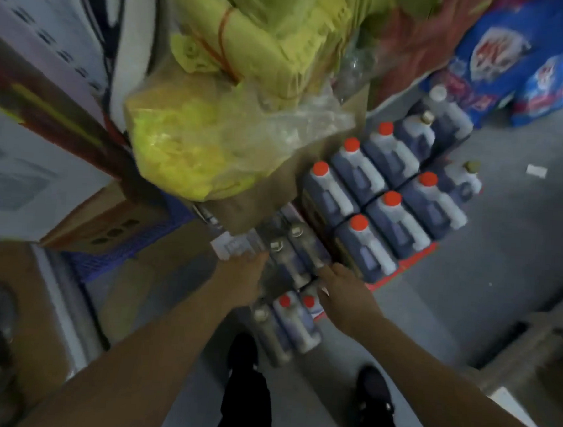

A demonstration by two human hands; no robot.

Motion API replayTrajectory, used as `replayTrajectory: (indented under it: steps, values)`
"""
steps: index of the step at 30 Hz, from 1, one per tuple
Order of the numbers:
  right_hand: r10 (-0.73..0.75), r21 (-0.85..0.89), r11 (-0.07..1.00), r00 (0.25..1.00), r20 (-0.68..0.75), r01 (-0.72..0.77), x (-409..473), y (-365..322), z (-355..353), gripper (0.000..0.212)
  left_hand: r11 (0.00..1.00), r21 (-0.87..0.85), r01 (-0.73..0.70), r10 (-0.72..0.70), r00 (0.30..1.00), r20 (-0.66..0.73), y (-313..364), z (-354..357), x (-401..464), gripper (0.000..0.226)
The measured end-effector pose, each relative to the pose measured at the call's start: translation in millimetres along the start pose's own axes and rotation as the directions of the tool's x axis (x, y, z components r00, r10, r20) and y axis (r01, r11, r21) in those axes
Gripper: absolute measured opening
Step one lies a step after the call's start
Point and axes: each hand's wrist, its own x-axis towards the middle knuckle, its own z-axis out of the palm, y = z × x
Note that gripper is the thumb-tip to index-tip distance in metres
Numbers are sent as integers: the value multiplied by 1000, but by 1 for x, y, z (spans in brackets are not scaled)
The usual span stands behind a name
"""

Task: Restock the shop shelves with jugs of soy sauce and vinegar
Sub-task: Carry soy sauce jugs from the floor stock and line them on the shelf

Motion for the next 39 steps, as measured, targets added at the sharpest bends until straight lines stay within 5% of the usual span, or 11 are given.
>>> replayTrajectory:
  steps: [2, 5, 11, 18, 21, 26, 33, 39]
  values:
    - [69, 46, 997, 998, 12, -70, 22, 7, 48, 34, 999, 9, -54, 53, 997, 54, -22, 20, 46, 81]
    - [121, 0, 993, 993, -8, -121, 58, 7, 111, 27, 990, 69, -122, 117, 990, 79, -43, 40, 115, 89]
    - [156, -133, 975, 975, -158, -177, 97, -2, 170, 44, 984, -27, -175, 176, 978, 110, -71, 85, 194, 80]
    - [130, -130, 979, 972, -195, -157, 111, 6, 195, 61, 937, -168, -305, 290, 951, -106, -96, 114, 191, 47]
    - [53, -159, 984, 983, -176, -82, 115, 14, 195, 62, 903, -324, -282, 248, 958, -141, -116, 127, 185, 52]
    - [-17, -128, 992, 982, -189, -7, 118, 20, 200, 49, 871, -424, -250, 251, 966, -54, -126, 135, 201, 111]
    - [-41, -19, 999, 971, -237, 37, 115, 10, 170, 33, 836, -485, -256, 174, 963, -208, -130, 127, 174, 88]
    - [-191, 45, 976, 939, -286, 212, 104, -22, 53, 23, 702, -641, -309, 110, 937, -331, -126, 44, 76, 84]
